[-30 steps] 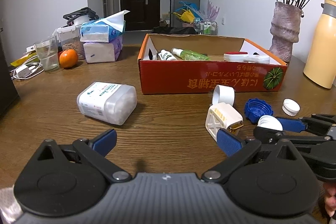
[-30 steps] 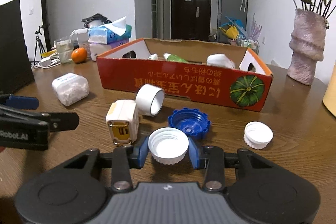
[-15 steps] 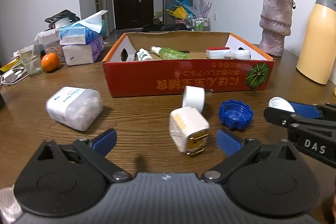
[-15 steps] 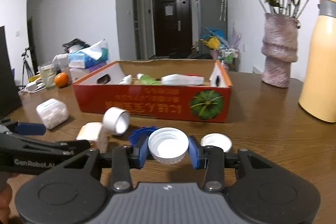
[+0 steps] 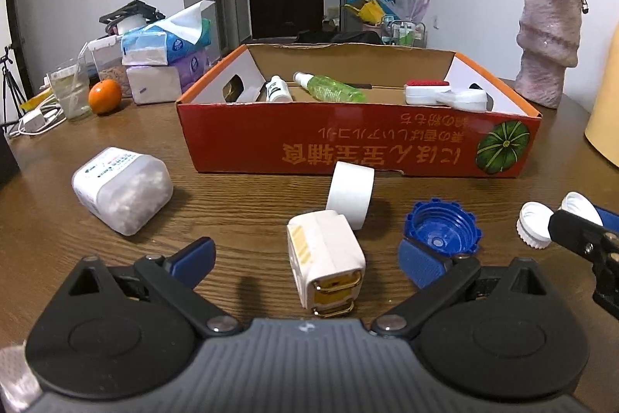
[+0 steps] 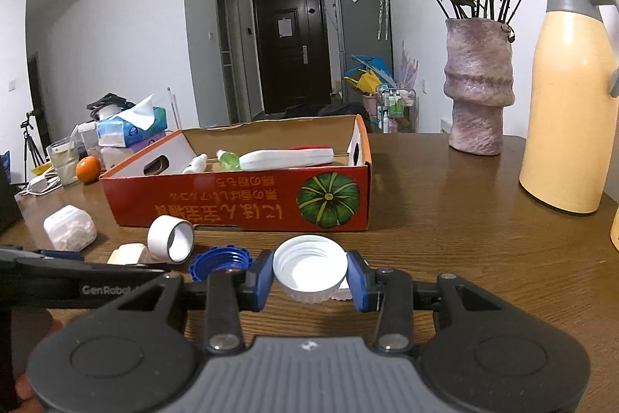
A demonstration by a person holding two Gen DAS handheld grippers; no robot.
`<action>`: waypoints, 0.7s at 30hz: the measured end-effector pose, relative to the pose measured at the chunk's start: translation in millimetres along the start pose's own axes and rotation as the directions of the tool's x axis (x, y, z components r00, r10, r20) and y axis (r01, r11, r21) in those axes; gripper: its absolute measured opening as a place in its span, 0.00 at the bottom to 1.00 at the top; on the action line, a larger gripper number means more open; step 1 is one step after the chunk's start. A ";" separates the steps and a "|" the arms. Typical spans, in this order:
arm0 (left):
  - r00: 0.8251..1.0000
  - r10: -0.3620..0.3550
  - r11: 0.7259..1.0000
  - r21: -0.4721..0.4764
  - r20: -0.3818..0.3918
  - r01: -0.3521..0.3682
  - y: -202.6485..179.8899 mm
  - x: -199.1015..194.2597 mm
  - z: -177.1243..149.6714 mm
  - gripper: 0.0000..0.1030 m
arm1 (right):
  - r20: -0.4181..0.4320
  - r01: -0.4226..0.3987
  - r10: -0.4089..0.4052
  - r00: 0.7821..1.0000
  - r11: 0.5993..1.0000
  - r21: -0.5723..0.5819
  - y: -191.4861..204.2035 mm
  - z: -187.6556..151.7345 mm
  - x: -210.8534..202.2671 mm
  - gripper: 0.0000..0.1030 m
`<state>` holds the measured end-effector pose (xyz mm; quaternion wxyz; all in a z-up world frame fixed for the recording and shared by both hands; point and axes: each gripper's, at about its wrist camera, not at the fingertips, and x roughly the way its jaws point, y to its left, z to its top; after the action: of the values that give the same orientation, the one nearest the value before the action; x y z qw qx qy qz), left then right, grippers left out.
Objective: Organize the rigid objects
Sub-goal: 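Grasp the white bottle cap with the right gripper, then grasp the white-and-gold plug adapter with the left gripper while the right gripper holds the cap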
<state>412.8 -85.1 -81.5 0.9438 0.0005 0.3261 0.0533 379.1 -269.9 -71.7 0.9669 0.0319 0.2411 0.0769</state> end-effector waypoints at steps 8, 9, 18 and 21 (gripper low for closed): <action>0.998 -0.024 1.000 0.011 -0.052 0.025 2.0 10.1 -3.1 0.71 | -0.003 0.003 -0.003 1.000 1.000 -0.008 2.0 -1.4 0.7 0.38; 0.998 -0.024 1.000 0.013 -0.065 0.025 2.5 12.2 -3.6 0.67 | -0.005 0.005 -0.005 1.000 1.000 -0.009 2.2 -1.7 1.0 0.38; 0.995 -0.075 0.997 0.024 -0.067 0.077 7.2 9.3 -3.1 0.32 | -0.003 0.027 -0.028 1.000 0.999 -0.024 5.4 -5.6 3.6 0.38; 0.993 -0.091 0.995 0.031 -0.073 0.093 7.9 7.9 -3.2 0.32 | -0.001 0.040 -0.040 0.999 0.999 -0.027 5.5 -6.5 4.3 0.38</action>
<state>416.3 -76.6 -88.6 0.9329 -0.0002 0.3600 0.0041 379.1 -263.6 -78.9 0.9684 0.0140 0.2416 0.0609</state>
